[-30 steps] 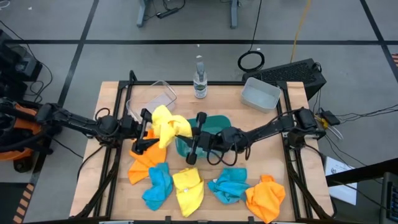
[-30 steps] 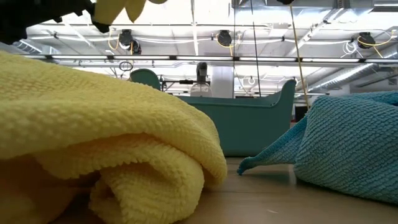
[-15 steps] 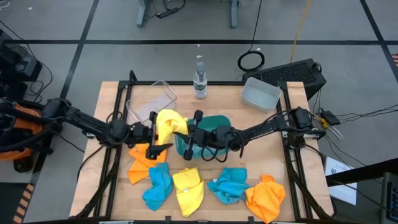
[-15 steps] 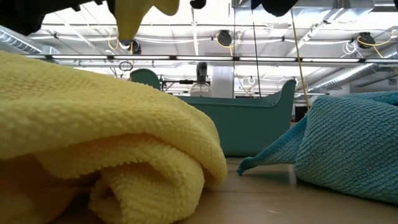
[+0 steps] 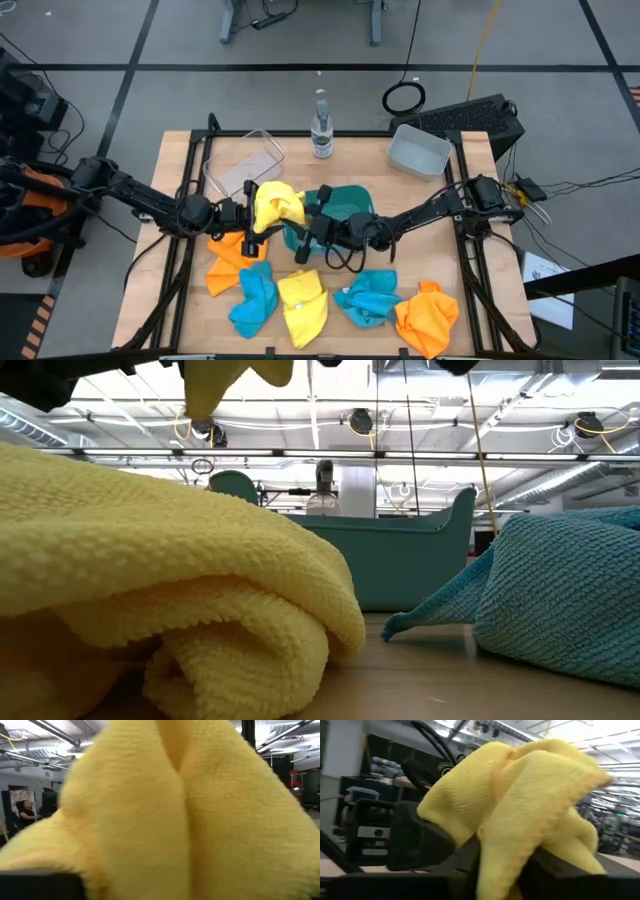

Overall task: Sort microfiber towel by color & place in baskets
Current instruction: Put the top yellow towel into the gray bin

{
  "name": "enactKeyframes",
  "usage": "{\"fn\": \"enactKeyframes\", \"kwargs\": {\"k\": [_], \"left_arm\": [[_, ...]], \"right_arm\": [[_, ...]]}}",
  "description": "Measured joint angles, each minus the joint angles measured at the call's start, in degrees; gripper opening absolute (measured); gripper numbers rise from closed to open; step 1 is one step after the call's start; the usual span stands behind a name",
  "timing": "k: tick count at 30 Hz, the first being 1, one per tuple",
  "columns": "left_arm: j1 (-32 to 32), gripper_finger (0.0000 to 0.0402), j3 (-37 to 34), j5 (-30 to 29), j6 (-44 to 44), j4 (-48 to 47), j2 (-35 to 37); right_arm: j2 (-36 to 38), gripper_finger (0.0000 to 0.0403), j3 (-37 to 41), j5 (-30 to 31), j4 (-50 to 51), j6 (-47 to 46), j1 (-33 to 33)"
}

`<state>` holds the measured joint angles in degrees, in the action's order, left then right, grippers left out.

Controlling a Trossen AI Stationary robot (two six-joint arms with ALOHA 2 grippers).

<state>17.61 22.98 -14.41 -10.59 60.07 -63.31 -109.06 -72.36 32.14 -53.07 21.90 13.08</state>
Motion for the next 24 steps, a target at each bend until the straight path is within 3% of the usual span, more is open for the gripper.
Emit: {"fn": "enactKeyframes", "kwargs": {"k": [7,13,24], "left_arm": [[1.5,0.0113,0.0,4.3,1.2,0.0,1.8],[2.4,0.0019,0.0,5.0,1.3,-2.8,3.4],[2.4,0.0023,0.0,0.4,4.2,-4.4,4.7]], "right_arm": [[1.3,0.0201,-0.1,11.9,1.0,6.0,3.6],[2.4,0.0247,0.0,16.8,5.3,8.2,5.9],[3.7,0.0258,0.0,32.7,12.4,18.9,11.6]]}}
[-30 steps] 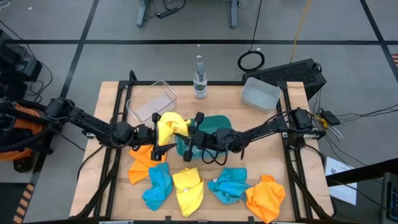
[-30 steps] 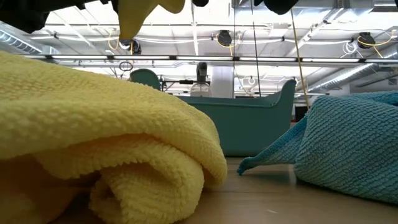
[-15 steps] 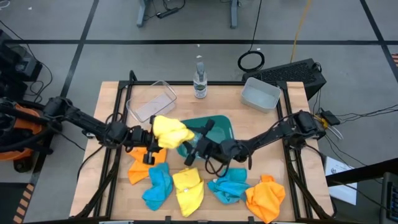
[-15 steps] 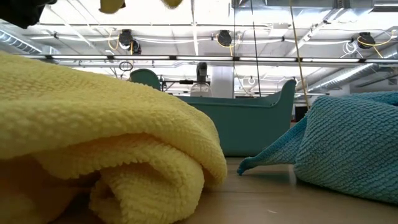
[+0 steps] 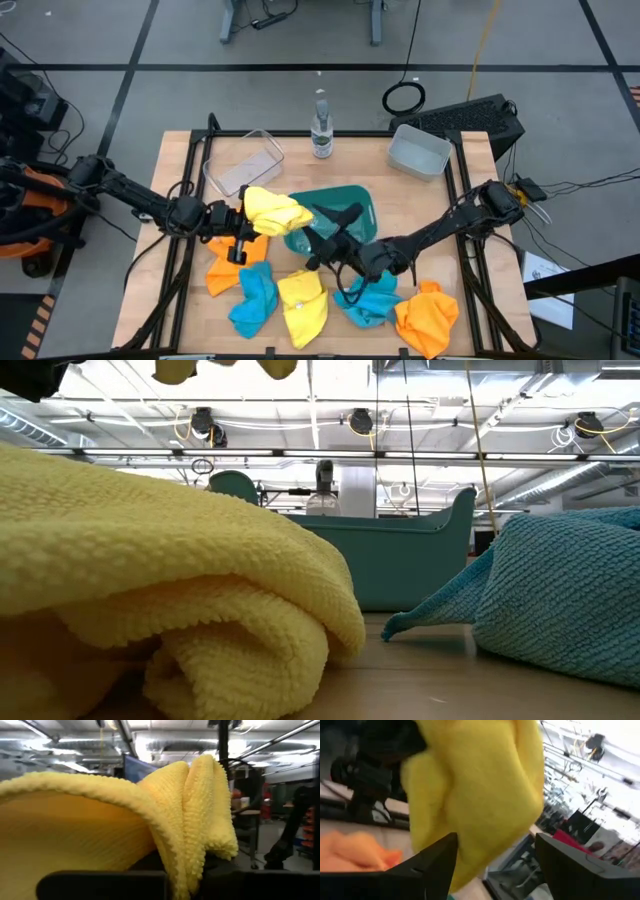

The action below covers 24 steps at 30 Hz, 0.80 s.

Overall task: Sort microfiber towel by color & place in baskets
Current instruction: Put the top yellow towel into the gray bin

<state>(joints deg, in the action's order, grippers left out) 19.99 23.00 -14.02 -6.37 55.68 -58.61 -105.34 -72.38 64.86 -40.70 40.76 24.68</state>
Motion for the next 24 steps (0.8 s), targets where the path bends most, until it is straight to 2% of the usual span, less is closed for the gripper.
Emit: {"fn": "enactKeyframes", "kwargs": {"k": [6,10,12,13,17,18,24], "left_arm": [[-0.1,0.0023,0.0,-6.5,-0.1,-3.5,2.1],[-0.1,0.0023,0.0,-9.0,-0.2,-5.6,4.2],[-0.1,0.0024,0.0,-10.2,-0.4,-6.0,4.7],[-0.2,0.0024,0.0,-10.3,-0.4,-6.0,4.8],[-1.2,0.0024,0.0,-10.2,0.2,-6.1,4.7],[-1.4,0.0024,0.0,-10.1,0.8,-6.1,4.6],[-1.6,0.0024,0.0,-6.7,4.5,-6.9,4.4]], "right_arm": [[0.0,0.0254,0.0,2.2,0.9,3.5,4.2],[0.0,0.0248,0.0,12.7,0.7,5.8,5.5],[0.0,0.0245,0.0,14.3,0.5,6.0,5.5],[0.0,0.0243,0.0,12.8,0.3,5.7,5.3],[0.0,0.0247,0.0,-2.3,-2.2,2.2,3.2],[0.0,0.0251,0.0,-4.5,-2.7,1.6,2.3],[-0.1,0.0303,-0.1,-11.5,-2.6,-2.5,-2.4]]}}
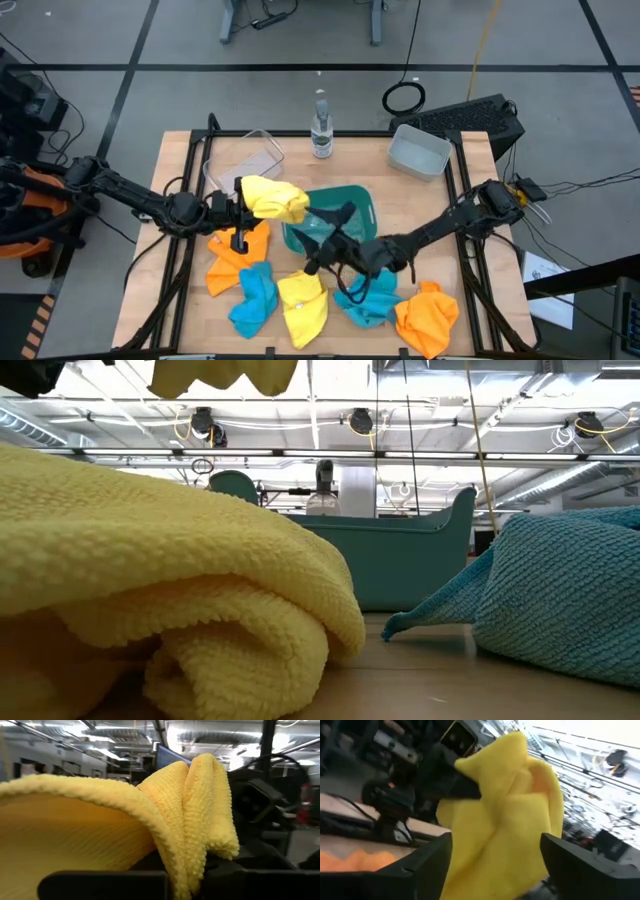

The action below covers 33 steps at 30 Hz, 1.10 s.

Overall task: Sort microfiber towel by color & place in baskets
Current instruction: Put the top yellow towel into the gray bin

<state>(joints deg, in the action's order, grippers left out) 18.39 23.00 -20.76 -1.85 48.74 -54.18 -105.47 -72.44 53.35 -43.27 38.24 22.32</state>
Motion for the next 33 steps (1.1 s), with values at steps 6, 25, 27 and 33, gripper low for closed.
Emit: {"fn": "enactKeyframes", "kwargs": {"k": [6,25,27,33], "left_arm": [[0.0,0.0024,0.0,3.1,3.1,-0.6,0.0],[0.0,0.0024,0.0,6.2,6.0,0.2,-2.5],[0.0,0.0024,0.0,6.2,6.0,0.2,-2.5],[0.0,0.0024,0.0,5.7,6.0,0.2,-2.5]], "right_arm": [[-0.4,0.0341,0.0,-5.0,-0.1,-3.1,-3.4],[-3.2,0.0299,-1.8,-10.1,0.0,-1.3,-5.6],[-3.2,0.0299,-2.0,-9.3,0.0,0.1,-4.7],[-3.2,0.0298,-2.0,-6.3,0.1,6.0,-2.3]]}}
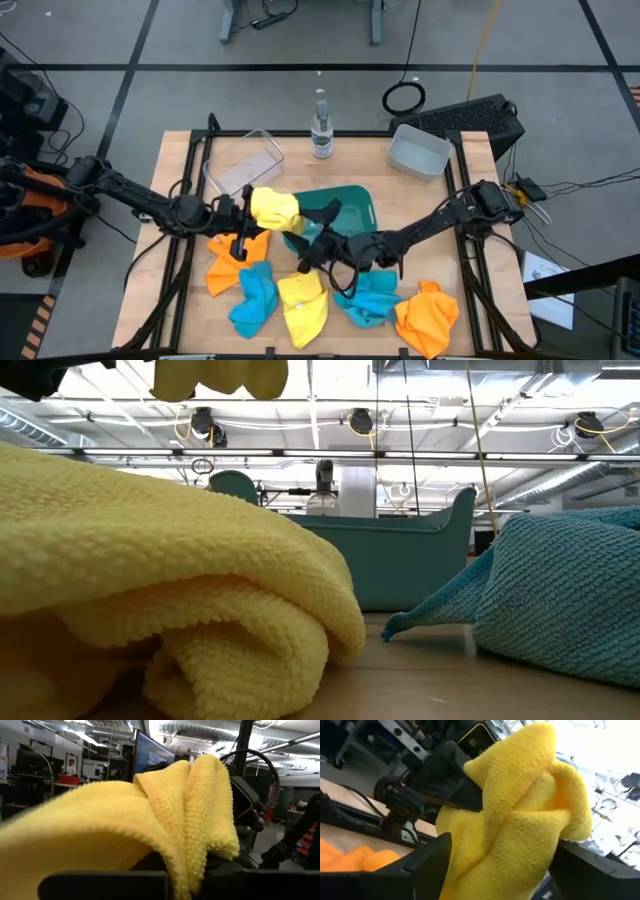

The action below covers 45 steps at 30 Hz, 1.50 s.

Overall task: Sort microfiber towel by color & place in baskets
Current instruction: Put the top yellow towel into the gray bin

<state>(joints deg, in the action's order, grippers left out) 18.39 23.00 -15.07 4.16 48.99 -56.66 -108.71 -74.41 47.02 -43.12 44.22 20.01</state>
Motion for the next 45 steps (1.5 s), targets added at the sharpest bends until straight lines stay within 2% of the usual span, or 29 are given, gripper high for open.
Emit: {"fn": "enactKeyframes", "kwargs": {"k": [2,7,9,18,21,25,33,40,45], "left_arm": [[0.0,0.0024,0.0,-0.2,0.0,0.4,0.0],[0.0,0.0024,0.0,-1.3,0.0,0.3,0.0],[0.0,0.0024,0.0,-1.6,0.0,-0.1,0.0],[0.0,0.0024,0.0,-2.2,-0.1,-0.3,0.0],[0.0,0.0024,0.0,-3.3,-0.1,-0.2,0.0],[0.0,0.0024,0.0,-4.6,-0.3,0.0,0.0],[0.0,0.0024,0.0,-3.9,0.1,0.1,0.0],[0.0,0.0024,0.0,-0.3,0.1,-0.5,0.0],[0.0,0.0024,0.0,0.3,0.0,-0.8,0.0]], "right_arm": [[0.0,0.0298,0.0,1.5,0.0,1.4,0.5],[0.0,0.0297,0.0,14.7,-0.2,3.6,1.3],[0.0,0.0297,0.0,17.6,-0.2,5.7,2.1],[0.0,0.0298,0.0,17.8,-3.0,8.3,6.4],[0.0,0.0305,0.0,14.6,-3.3,7.4,6.7],[0.0,0.0314,0.0,3.4,-1.1,4.0,5.1],[0.0,0.0315,0.0,1.7,1.4,-6.5,-1.0],[0.0,0.0312,0.0,-13.6,3.8,-15.8,-5.0],[0.0,0.0282,0.0,-15.8,4.9,-18.8,-5.9]]}}
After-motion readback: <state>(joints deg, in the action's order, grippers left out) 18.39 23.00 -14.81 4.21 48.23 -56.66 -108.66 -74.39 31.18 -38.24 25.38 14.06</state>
